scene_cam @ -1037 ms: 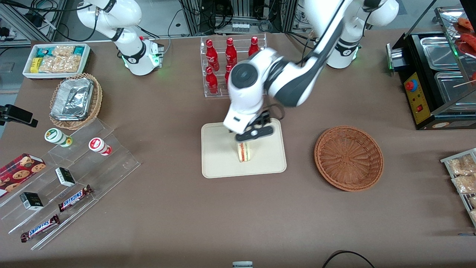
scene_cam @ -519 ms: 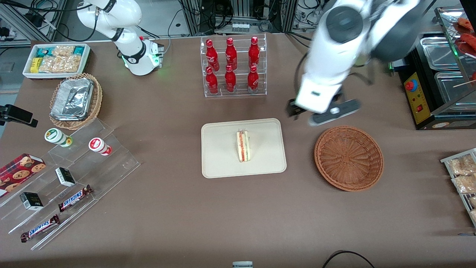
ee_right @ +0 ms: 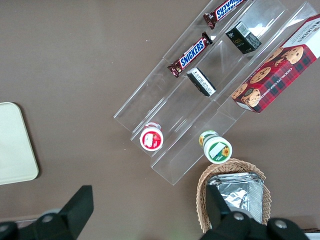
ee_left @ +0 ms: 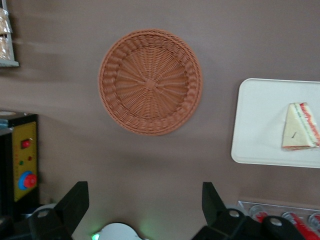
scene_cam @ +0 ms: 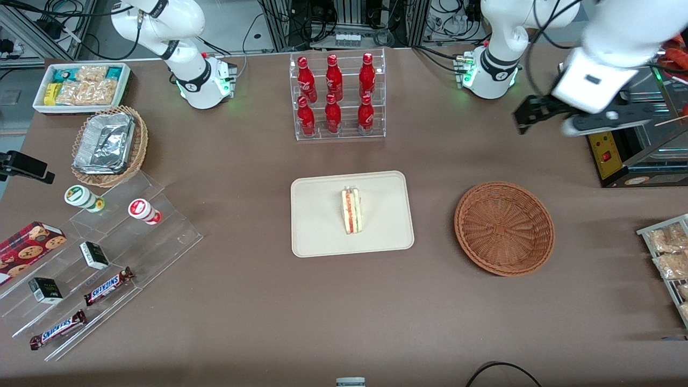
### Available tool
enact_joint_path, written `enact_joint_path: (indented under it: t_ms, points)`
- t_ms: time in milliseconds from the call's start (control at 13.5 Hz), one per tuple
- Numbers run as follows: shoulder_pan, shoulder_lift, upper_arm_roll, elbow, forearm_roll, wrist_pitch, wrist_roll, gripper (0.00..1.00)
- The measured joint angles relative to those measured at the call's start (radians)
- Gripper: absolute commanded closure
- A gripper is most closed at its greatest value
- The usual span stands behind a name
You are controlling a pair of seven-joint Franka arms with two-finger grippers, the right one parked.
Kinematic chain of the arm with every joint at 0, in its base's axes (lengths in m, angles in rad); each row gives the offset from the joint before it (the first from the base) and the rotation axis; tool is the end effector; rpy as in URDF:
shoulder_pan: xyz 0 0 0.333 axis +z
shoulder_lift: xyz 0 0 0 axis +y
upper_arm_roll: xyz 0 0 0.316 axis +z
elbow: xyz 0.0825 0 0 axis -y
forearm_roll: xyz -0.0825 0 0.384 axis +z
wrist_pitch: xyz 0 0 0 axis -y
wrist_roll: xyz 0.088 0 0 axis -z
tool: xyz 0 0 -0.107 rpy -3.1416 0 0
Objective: Place sandwich from basket to tray
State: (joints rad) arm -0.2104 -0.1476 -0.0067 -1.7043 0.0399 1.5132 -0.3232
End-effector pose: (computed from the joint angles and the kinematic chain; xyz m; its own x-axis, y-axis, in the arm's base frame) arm 0.4903 -0.1039 0.6350 0.9937 0.1081 -0.0282 0.1065 -0.9929 -0.0525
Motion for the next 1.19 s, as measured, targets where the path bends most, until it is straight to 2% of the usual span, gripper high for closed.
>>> enact_joint_path:
  t_ms: [444,741,1185]
  points:
    - [0.168,0.04,-0.002,0.066,-0.018,0.003,0.237,0.0]
    - [0.199,0.106,-0.01,0.13,-0.031,0.001,0.269,0.0]
    - [0.211,0.14,-0.012,0.191,-0.03,-0.003,0.288,0.0]
